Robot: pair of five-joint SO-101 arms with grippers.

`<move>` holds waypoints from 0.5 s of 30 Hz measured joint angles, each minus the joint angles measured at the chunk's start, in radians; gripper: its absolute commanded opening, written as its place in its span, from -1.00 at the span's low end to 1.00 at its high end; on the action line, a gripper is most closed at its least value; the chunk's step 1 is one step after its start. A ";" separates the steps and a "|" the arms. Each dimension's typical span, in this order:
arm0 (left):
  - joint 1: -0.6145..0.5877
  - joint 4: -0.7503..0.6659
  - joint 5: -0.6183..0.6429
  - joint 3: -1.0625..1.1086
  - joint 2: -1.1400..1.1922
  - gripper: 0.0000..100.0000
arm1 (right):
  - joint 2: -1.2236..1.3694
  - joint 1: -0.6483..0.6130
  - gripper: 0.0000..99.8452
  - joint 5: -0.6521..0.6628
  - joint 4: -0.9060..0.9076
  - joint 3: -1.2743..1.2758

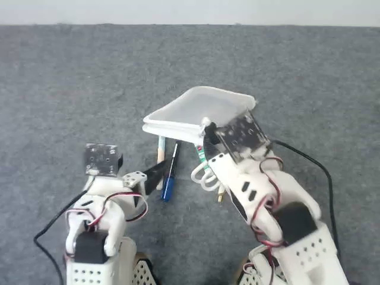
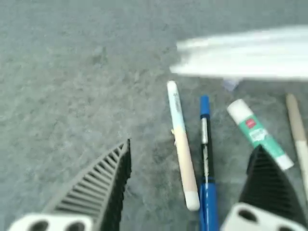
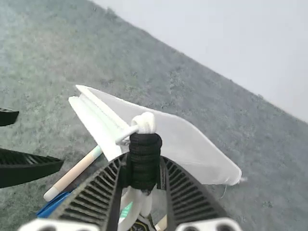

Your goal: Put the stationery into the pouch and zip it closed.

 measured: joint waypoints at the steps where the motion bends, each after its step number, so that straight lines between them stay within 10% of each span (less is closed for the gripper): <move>1: 0.008 -0.025 0.000 0.014 0.000 -0.27 | -0.028 -0.002 -0.99 0.015 0.015 0.000; 15: 0.029 -0.537 0.003 0.181 0.000 -0.40 | -0.146 -0.172 -0.99 0.186 0.229 -0.002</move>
